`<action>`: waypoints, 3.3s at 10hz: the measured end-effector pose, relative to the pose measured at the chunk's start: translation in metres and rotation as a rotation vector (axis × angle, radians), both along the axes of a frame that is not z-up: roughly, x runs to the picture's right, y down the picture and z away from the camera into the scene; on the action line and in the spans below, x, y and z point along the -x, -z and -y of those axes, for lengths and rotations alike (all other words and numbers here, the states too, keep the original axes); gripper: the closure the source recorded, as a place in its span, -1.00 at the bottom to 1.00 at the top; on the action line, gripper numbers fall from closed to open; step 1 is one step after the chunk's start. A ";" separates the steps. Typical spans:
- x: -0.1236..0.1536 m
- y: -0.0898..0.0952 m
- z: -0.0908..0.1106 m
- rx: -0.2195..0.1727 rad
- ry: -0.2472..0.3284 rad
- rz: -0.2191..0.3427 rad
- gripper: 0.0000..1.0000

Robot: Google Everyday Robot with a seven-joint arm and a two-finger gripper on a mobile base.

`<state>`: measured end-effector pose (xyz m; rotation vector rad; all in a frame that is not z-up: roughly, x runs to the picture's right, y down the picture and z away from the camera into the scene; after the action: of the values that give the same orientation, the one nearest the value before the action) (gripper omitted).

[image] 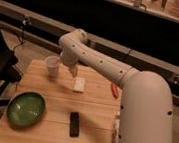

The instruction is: Pick up the ceramic cup

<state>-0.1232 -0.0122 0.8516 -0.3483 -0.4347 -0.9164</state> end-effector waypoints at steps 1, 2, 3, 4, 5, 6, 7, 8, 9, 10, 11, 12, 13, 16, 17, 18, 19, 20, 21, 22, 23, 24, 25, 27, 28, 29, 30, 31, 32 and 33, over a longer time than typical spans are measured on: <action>0.006 -0.003 0.000 0.000 0.008 0.006 -0.60; 0.008 -0.005 -0.001 -0.001 0.012 0.007 -0.60; 0.008 -0.007 0.001 -0.001 0.015 0.008 -0.60; 0.010 -0.011 0.003 0.001 0.026 0.011 -0.60; 0.013 -0.013 0.002 0.002 0.036 0.018 -0.60; 0.019 -0.017 0.001 0.004 0.048 0.026 -0.60; 0.020 -0.019 0.001 0.005 0.050 0.027 -0.60; 0.020 -0.021 0.001 0.006 0.051 0.026 -0.60; 0.020 -0.024 0.001 0.006 0.055 0.026 -0.60; 0.022 -0.027 0.001 0.007 0.059 0.030 -0.60; 0.024 -0.033 0.000 0.010 0.063 0.033 -0.60; 0.026 -0.037 -0.001 0.012 0.066 0.036 -0.60; 0.027 -0.039 0.000 0.013 0.066 0.036 -0.60; 0.029 -0.049 -0.001 0.016 0.069 0.036 -0.60; 0.031 -0.051 -0.001 0.016 0.072 0.038 -0.60; 0.034 -0.053 -0.002 0.017 0.075 0.040 -0.60; 0.035 -0.056 -0.002 0.017 0.077 0.042 -0.60; 0.035 -0.058 -0.002 0.017 0.077 0.041 -0.60; 0.035 -0.060 -0.002 0.017 0.077 0.041 -0.60; 0.036 -0.063 -0.003 0.016 0.077 0.041 -0.60; 0.037 -0.066 -0.004 0.016 0.079 0.042 -0.60; 0.039 -0.066 -0.004 0.015 0.080 0.044 -0.60; 0.041 -0.068 -0.005 0.014 0.083 0.046 -0.60; 0.042 -0.070 -0.006 0.013 0.085 0.046 -0.60; 0.041 -0.073 -0.006 0.011 0.085 0.046 -0.60; 0.041 -0.075 -0.005 0.009 0.085 0.046 -0.60; 0.042 -0.076 -0.006 0.008 0.087 0.045 -0.60; 0.044 -0.077 -0.007 0.006 0.088 0.048 -0.60; 0.045 -0.079 -0.008 0.005 0.092 0.048 -0.60; 0.046 -0.080 -0.008 0.005 0.093 0.049 -0.60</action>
<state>-0.1691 -0.0041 0.9316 -0.3530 -0.4689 -1.0160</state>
